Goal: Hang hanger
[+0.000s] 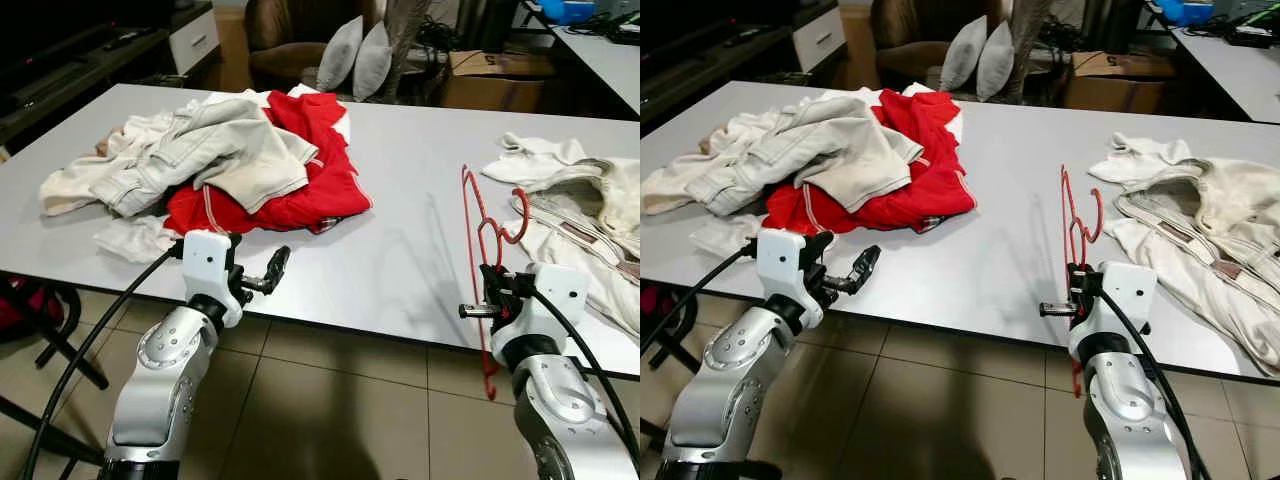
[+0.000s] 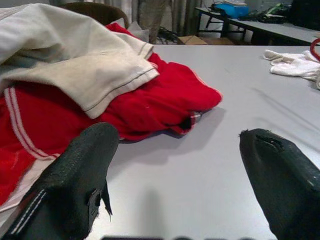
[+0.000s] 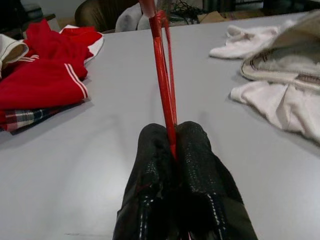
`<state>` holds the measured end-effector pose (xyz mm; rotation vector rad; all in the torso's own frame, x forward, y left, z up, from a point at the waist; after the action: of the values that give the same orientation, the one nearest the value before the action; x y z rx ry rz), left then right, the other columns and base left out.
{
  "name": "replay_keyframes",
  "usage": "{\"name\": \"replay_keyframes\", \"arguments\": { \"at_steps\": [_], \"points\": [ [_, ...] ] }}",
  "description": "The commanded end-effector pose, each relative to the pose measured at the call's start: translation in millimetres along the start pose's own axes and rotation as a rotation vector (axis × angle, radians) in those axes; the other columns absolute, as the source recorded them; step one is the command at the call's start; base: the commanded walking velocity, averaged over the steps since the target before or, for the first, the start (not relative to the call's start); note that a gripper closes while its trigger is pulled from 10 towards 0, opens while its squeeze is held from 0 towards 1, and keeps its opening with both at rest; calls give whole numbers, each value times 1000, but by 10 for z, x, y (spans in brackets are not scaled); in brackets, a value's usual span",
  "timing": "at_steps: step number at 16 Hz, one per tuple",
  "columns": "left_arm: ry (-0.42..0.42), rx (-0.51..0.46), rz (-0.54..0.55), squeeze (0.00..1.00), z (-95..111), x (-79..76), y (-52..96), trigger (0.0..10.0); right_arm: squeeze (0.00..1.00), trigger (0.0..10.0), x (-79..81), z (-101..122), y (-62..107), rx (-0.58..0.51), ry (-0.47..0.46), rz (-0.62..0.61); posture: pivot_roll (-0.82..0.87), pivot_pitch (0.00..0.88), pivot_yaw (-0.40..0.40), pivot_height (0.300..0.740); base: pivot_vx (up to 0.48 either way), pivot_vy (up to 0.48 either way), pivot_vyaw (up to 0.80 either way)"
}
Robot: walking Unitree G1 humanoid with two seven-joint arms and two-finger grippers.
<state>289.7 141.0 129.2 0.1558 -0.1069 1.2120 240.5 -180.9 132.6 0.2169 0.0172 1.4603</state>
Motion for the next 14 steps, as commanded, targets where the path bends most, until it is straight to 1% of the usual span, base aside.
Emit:
{"name": "replay_keyframes", "arguments": {
  "at_steps": [1, 8, 14],
  "points": [
    [-4, 1, -15, 0, 21, -15, -27, 10000, 0, 10000, -3, 7, -7, 8, -26, 1, -144, 0, 62, 740, -251, 0, 0],
    [-6, -9, -51, 0, 42, -86, -112, 10000, 0, 10000, 64, 75, -26, -14, 27, 35, -152, 0, 79, 740, -305, 0, 0],
    [0, -5, -76, 0, 9, -123, -123, 10000, 0, 10000, 44, 60, 14, -7, 49, 25, -161, 0, 82, 740, -315, 0, 0]
  ]
}}
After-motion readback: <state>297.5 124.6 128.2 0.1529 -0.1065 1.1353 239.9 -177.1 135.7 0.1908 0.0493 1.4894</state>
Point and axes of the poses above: a point about 5 cm out from each wrist's last joint towards the gripper, its own y axis pointing back from the gripper into the wrist, its own z axis along the axis of the wrist's last joint, x = y × z, the point moved 2 cm from there along -y, pointing out of the wrist towards the gripper, and after that the axes turned 12 degrees about -y, right-handed, at the moved point
